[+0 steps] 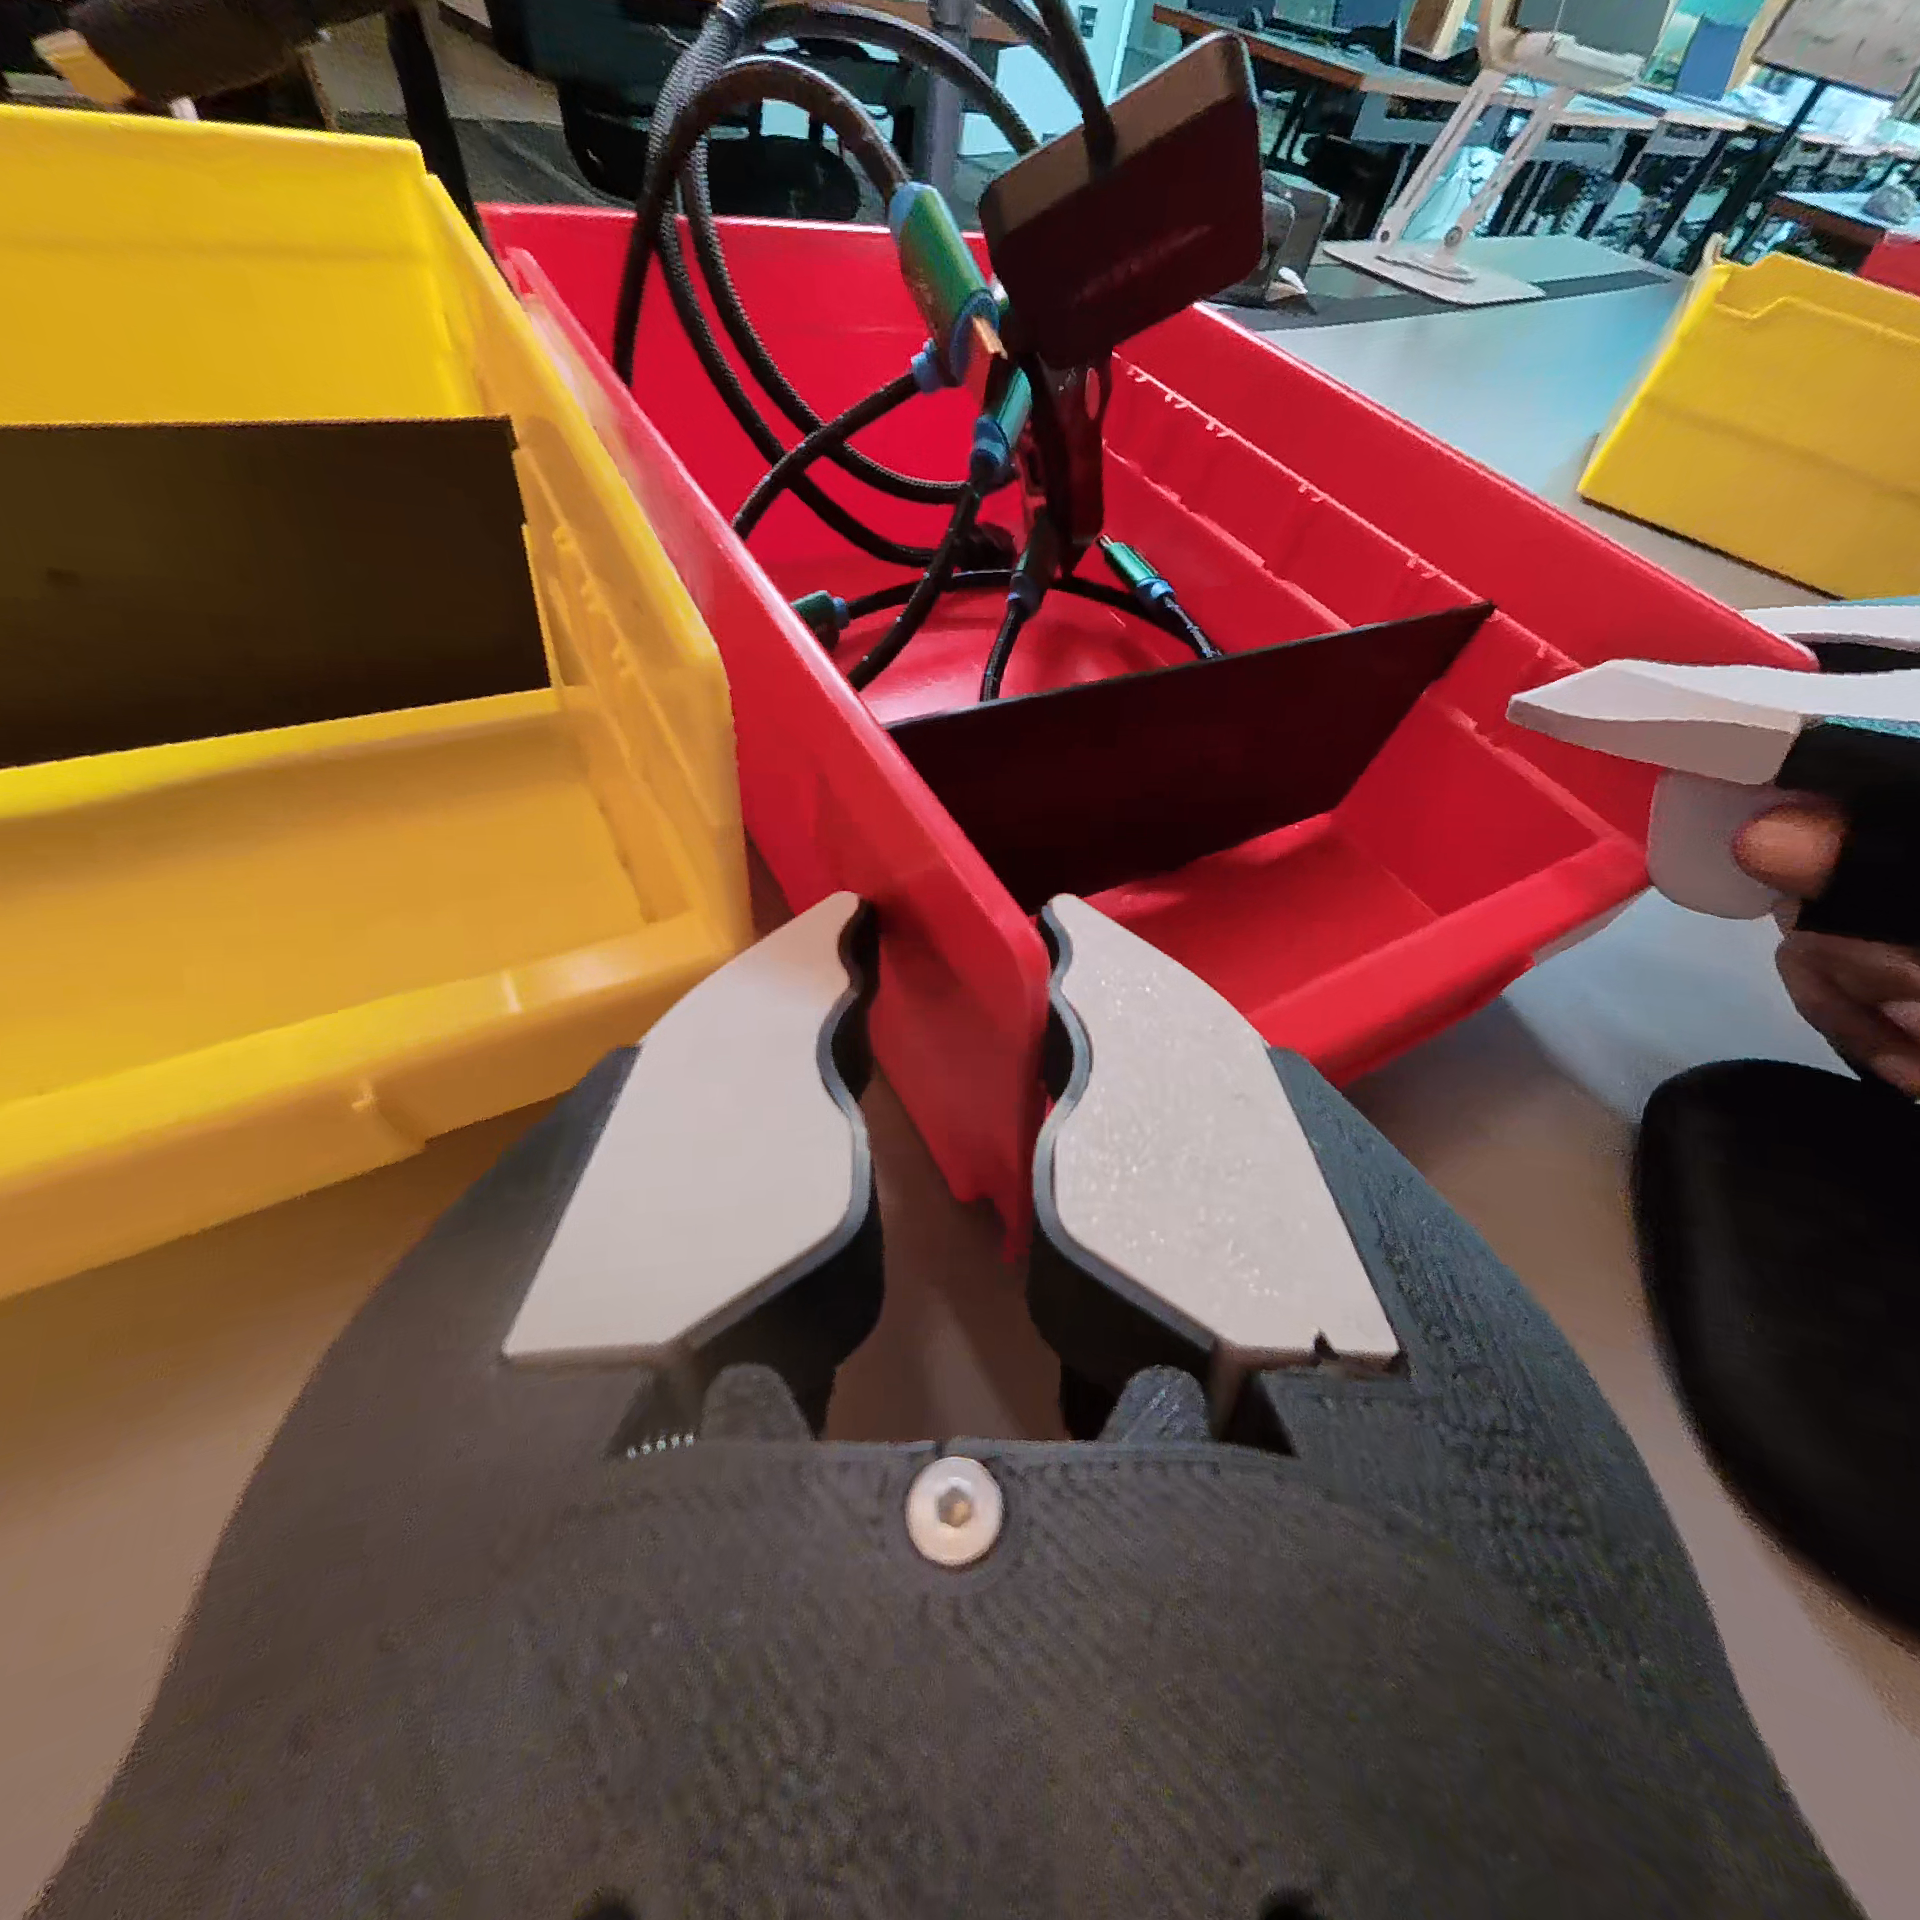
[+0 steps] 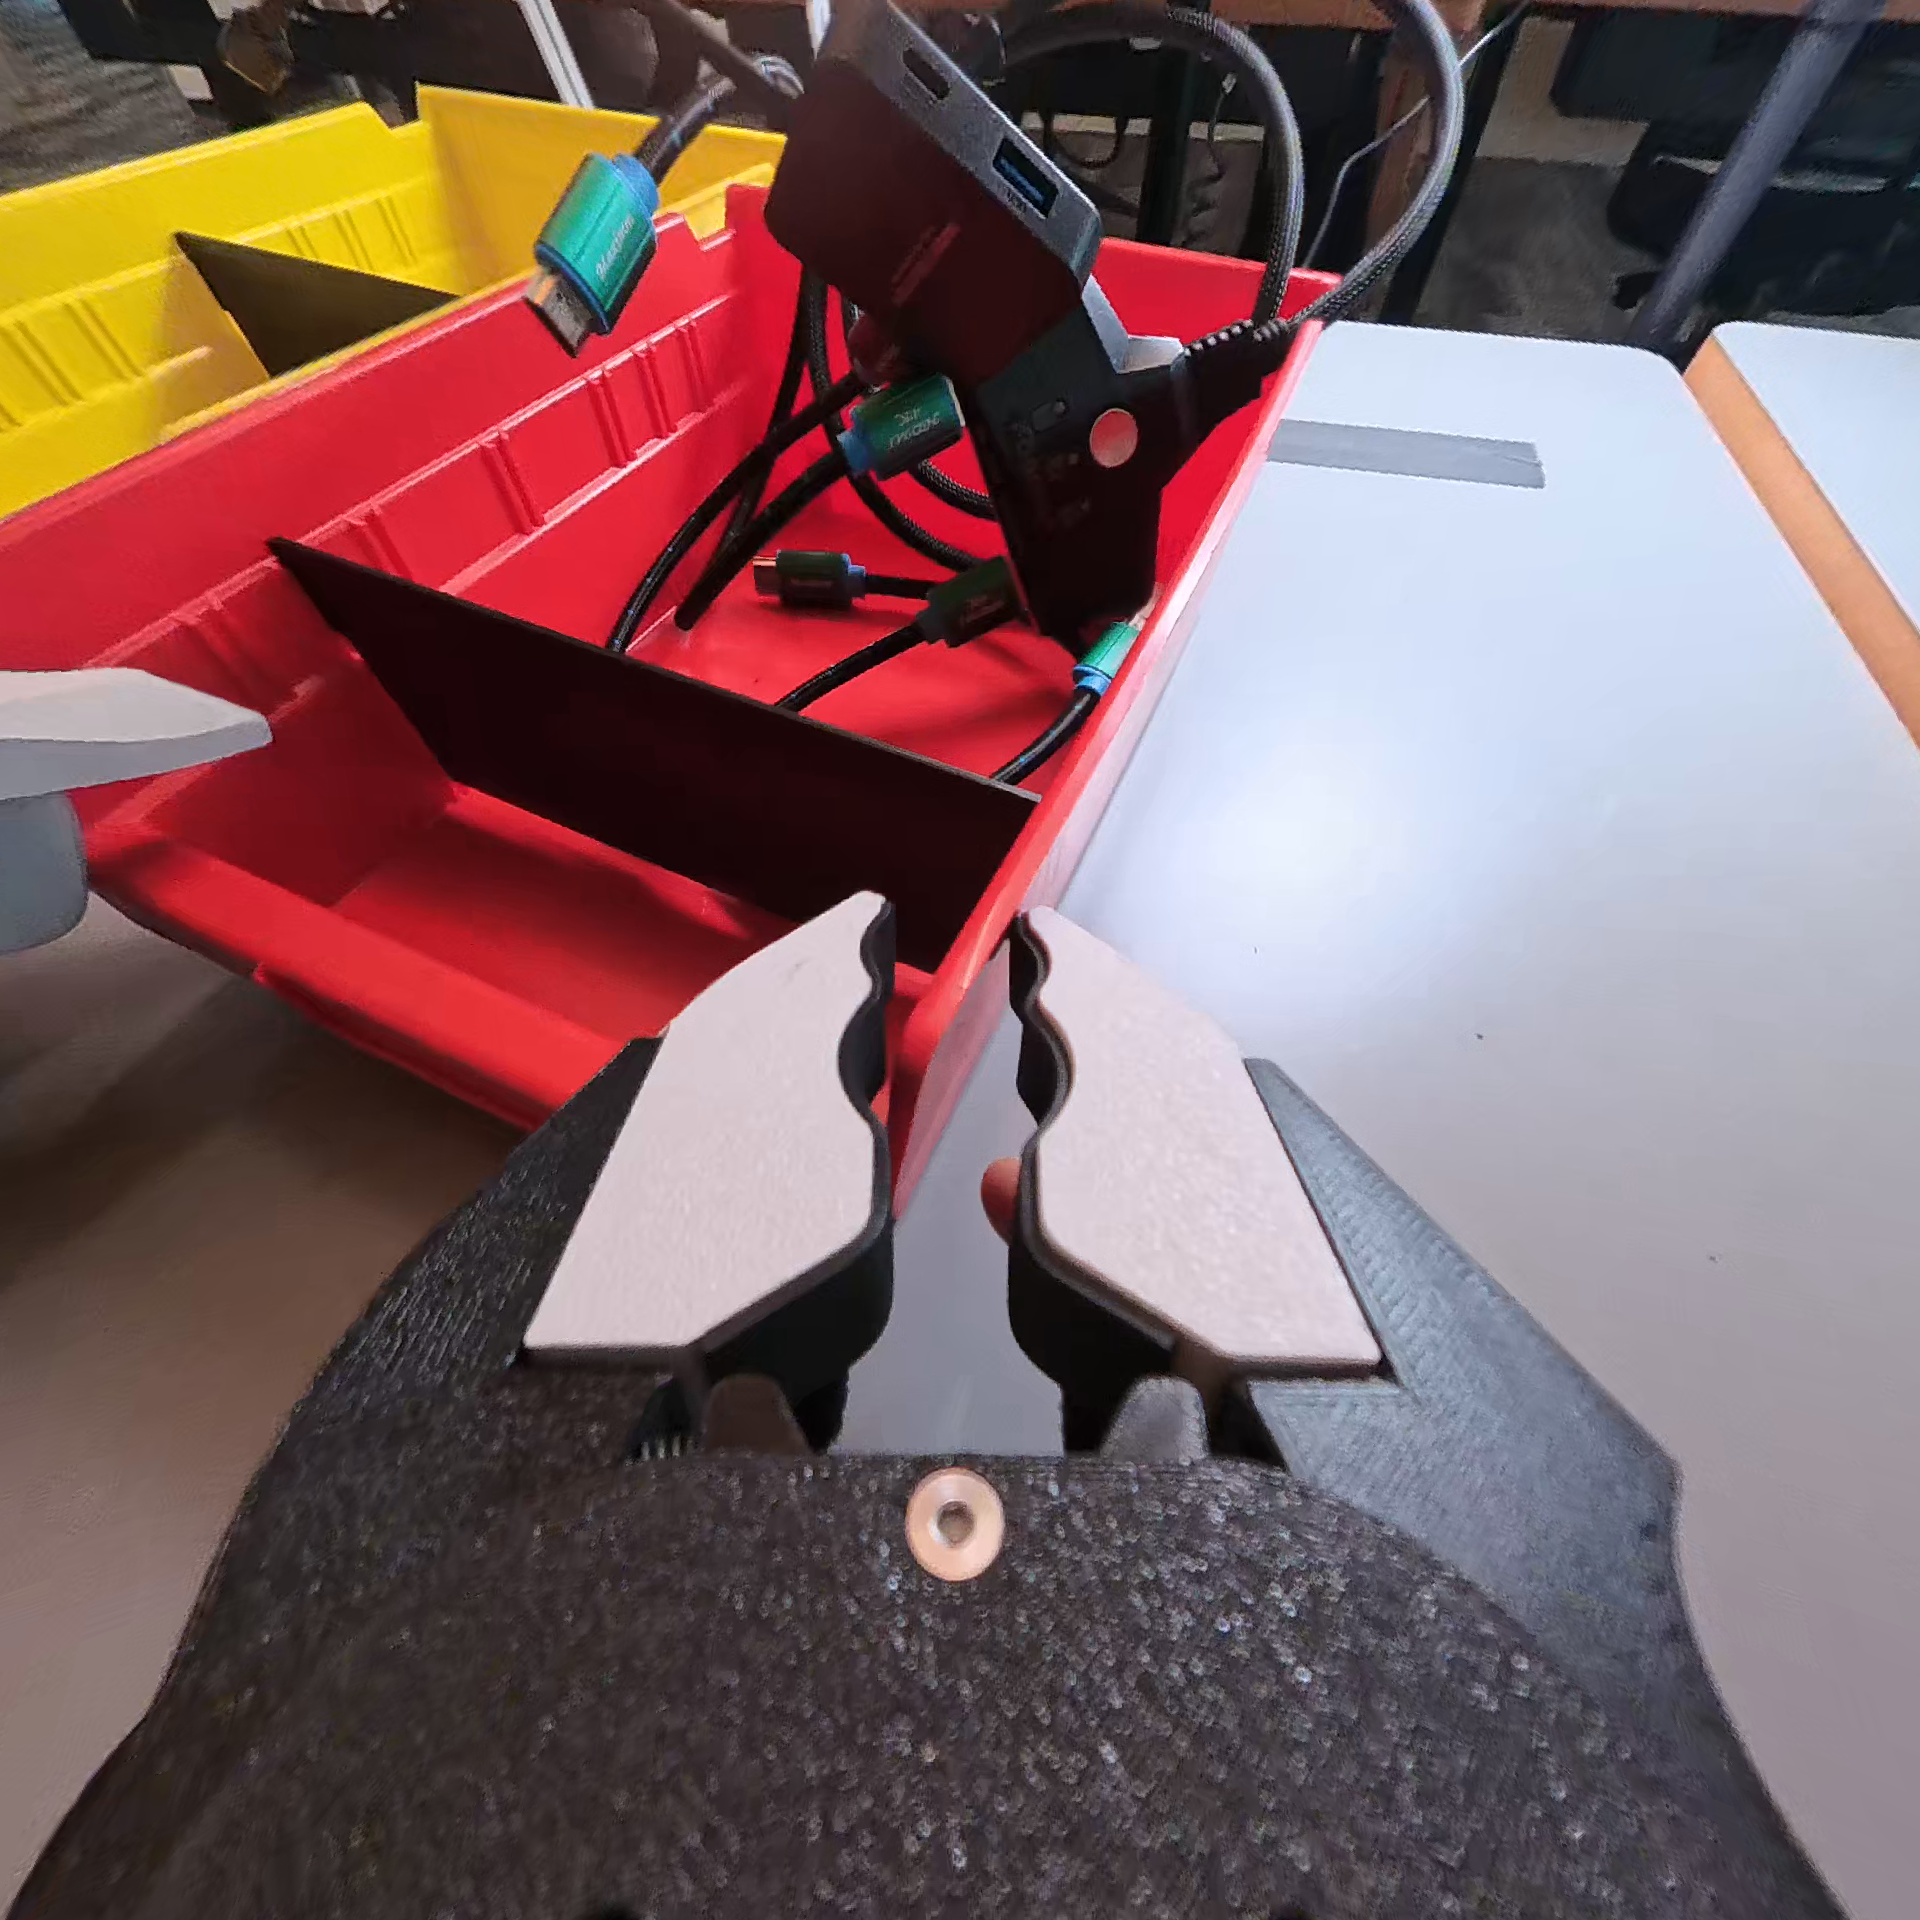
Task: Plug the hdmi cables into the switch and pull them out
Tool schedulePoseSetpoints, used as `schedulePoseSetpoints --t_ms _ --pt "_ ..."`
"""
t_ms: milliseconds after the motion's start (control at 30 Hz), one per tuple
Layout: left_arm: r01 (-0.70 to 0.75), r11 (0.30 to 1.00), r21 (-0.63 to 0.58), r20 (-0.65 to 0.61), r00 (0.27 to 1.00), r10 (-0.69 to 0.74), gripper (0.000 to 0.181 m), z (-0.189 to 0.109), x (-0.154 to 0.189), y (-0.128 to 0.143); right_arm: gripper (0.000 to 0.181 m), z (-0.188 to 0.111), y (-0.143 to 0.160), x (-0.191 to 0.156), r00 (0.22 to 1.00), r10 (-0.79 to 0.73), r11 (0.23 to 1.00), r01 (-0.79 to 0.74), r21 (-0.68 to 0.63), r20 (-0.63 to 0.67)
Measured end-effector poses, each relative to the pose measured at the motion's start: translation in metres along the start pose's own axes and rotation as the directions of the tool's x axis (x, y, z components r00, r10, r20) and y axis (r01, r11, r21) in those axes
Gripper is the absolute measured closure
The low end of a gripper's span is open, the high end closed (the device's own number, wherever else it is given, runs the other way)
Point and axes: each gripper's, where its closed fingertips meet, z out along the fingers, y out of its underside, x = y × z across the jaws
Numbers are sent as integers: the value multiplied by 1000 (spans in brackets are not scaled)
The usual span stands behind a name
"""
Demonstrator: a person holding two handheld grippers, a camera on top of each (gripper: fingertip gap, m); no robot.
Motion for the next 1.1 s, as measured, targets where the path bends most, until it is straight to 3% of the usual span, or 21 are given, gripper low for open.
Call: schedulePoseSetpoints --t_ms 267,367,500,667,800,967,1100 --pt "-64 996 63 31 998 62 160 -14 15 -19 164 -30 -11 1 999 -11 998 13 61 -33" --pt "-100 986 135 29 995 97 161 -33 25 -44 163 -53 -35 -4 998 -36 991 42 127 -51" --pt "-157 958 241 85 986 141 161 -81 23 -89 162 -79 -84 -30 995 -92 967 95 237 -23" --pt "-213 927 307 267 955 131 162 -168 -25 -124 161 -75 -146 -108 979 -172 925 123 359 108" --pt "-223 929 295 436 896 76 162 -245 -85 -122 162 -42 -175 -196 937 -225 915 108 390 267" --pt "-175 951 254 585 811 -7 163 -320 -157 -89 161 9 -169 -306 856 -237 937 77 340 460" --pt "-106 974 201 630 775 -46 164 -339 -211 -46 160 55 -136 -365 805 -214 962 74 264 554"
